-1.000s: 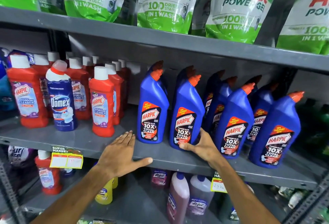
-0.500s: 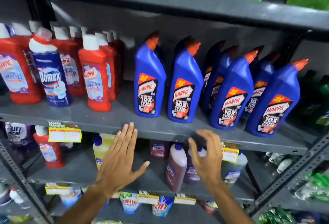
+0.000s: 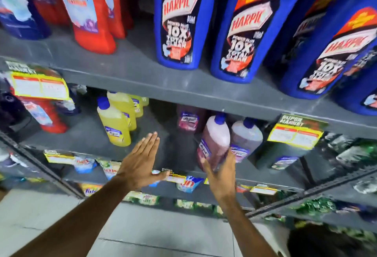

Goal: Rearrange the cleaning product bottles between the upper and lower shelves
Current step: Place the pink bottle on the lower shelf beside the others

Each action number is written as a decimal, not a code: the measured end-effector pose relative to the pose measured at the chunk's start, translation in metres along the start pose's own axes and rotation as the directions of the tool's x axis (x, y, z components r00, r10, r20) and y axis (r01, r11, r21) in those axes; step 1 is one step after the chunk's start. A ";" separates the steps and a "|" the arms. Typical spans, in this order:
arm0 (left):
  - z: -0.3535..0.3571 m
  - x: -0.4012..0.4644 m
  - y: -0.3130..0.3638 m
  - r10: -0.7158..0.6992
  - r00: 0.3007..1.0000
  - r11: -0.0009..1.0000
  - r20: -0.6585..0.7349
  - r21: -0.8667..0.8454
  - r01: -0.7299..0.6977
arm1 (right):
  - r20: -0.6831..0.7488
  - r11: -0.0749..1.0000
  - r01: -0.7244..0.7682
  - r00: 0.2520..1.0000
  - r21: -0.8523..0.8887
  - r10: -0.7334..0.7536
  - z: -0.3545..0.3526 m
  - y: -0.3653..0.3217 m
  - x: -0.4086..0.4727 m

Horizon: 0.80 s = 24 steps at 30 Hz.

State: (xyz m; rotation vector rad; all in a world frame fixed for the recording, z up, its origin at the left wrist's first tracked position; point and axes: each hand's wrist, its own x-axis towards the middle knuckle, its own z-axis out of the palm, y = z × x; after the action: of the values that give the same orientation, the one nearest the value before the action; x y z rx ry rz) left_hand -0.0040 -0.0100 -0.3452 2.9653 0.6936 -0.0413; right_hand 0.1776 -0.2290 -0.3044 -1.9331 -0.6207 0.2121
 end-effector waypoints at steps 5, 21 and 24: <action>0.032 0.032 -0.012 0.026 1.000 0.999 0.014 -0.021 -0.025 | -0.036 0.996 -0.073 0.997 0.053 0.074 0.026 0.025 0.013; 0.067 0.055 -0.009 -0.013 1.000 0.999 0.026 -0.039 0.014 | 0.150 0.989 -0.044 0.988 0.139 0.023 0.069 0.047 0.043; 0.069 0.055 -0.011 -0.013 1.000 0.999 0.020 -0.047 0.014 | 0.238 0.969 -0.074 0.971 0.236 0.016 0.072 0.052 0.057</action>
State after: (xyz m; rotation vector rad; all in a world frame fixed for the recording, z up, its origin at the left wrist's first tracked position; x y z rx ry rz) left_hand 0.0399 0.0166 -0.4177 2.9112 0.7015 -0.0548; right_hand 0.2127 -0.1586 -0.3749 -1.6973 -0.6718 0.5282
